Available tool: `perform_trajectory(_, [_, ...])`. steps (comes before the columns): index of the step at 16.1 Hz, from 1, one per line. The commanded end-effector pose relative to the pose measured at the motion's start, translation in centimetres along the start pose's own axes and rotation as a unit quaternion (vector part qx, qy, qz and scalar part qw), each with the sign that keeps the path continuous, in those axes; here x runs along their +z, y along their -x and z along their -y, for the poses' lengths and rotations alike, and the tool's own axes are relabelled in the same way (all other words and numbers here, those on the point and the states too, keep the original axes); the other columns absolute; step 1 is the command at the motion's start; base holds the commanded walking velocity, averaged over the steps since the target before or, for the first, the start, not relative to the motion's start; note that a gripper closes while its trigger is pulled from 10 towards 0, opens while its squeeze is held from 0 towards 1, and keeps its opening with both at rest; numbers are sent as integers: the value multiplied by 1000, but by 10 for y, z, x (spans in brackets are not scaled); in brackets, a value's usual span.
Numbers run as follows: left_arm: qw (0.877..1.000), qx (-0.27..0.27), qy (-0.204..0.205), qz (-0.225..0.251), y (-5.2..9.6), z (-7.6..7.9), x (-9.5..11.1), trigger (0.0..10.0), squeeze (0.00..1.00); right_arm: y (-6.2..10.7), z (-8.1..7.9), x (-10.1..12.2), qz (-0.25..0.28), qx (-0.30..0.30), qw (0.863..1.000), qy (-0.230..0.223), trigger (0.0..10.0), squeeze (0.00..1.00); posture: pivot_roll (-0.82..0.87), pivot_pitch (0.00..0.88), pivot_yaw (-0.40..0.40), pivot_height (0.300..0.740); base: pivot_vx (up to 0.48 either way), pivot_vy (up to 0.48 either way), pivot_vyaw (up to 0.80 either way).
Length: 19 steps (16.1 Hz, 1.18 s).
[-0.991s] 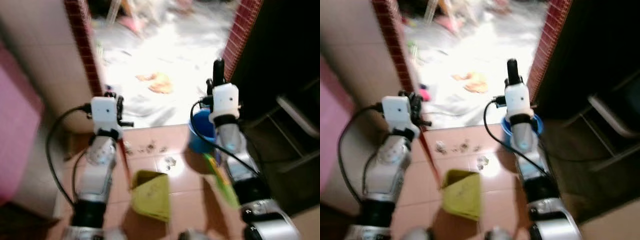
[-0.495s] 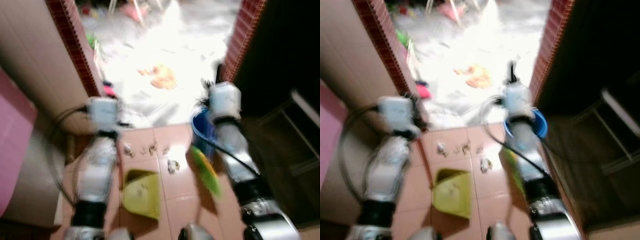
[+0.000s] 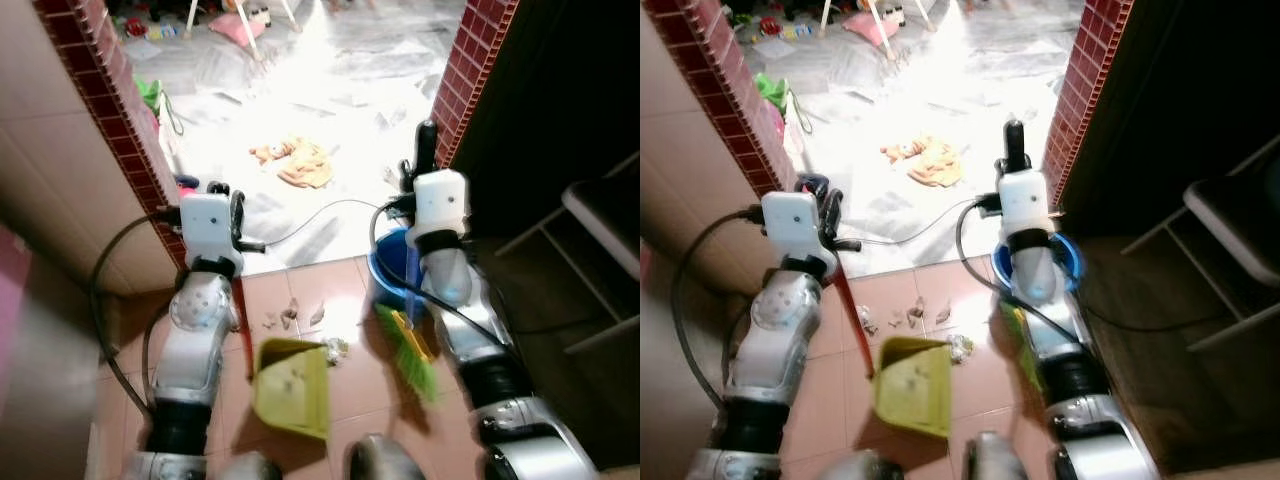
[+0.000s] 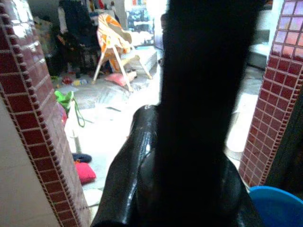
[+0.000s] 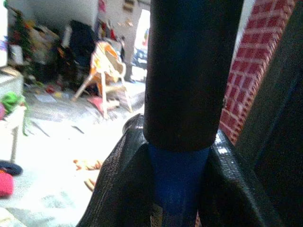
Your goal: Sweep floor
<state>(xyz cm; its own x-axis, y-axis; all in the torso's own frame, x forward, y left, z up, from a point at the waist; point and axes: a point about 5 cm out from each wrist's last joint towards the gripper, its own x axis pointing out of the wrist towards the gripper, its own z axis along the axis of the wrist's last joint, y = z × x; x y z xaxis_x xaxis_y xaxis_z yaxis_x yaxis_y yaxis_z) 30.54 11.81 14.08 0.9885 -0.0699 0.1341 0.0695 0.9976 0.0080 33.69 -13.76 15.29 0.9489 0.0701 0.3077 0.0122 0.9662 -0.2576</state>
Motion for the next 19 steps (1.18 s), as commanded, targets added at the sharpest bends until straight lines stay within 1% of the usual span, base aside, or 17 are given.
perform_trajectory(1, [1000,3,8,28,-2,-2,13,10000,0,-8,-3,18,41,10,999,11,10000,0,-6,71,0,740,394,270,0])
perform_trajectory(5, [1000,8,1,30,-2,-2,13,10000,0,-8,-4,17,39,10,999,10,10000,0,-8,72,-2,740,382,280,0])
perform_trajectory(8, [999,37,-18,31,-3,-4,10,10000,0,-7,-5,16,37,13,999,4,10000,0,-10,74,-4,740,0,0,0])
perform_trajectory(12, [995,82,-45,33,-4,-10,2,10000,0,-6,-8,16,37,16,999,5,10000,0,-11,78,-7,740,0,0,0])
perform_trajectory(13, [994,100,-38,24,-5,-11,-3,10000,0,-5,-9,15,36,17,999,4,10000,0,-16,82,-8,740,0,0,0])
perform_trajectory(15, [994,104,-23,15,-6,-12,-10,10000,0,-4,-10,14,31,21,999,2,10000,0,-17,88,-9,740,0,0,0])
perform_trajectory(17, [992,124,-28,11,-8,-15,-15,10000,0,-3,-12,7,5,13,1000,-16,10000,0,-20,93,-10,740,0,0,0])
perform_trajectory(18, [991,135,-12,-1,-9,-15,-22,10000,0,-1,-16,2,2,19,999,-43,10000,0,-23,100,-12,740,0,0,0])
perform_trajectory(19, [991,136,-12,-1,-9,-15,-23,10000,0,0,-17,0,2,13,998,-53,10000,0,-25,107,-13,740,0,0,0])
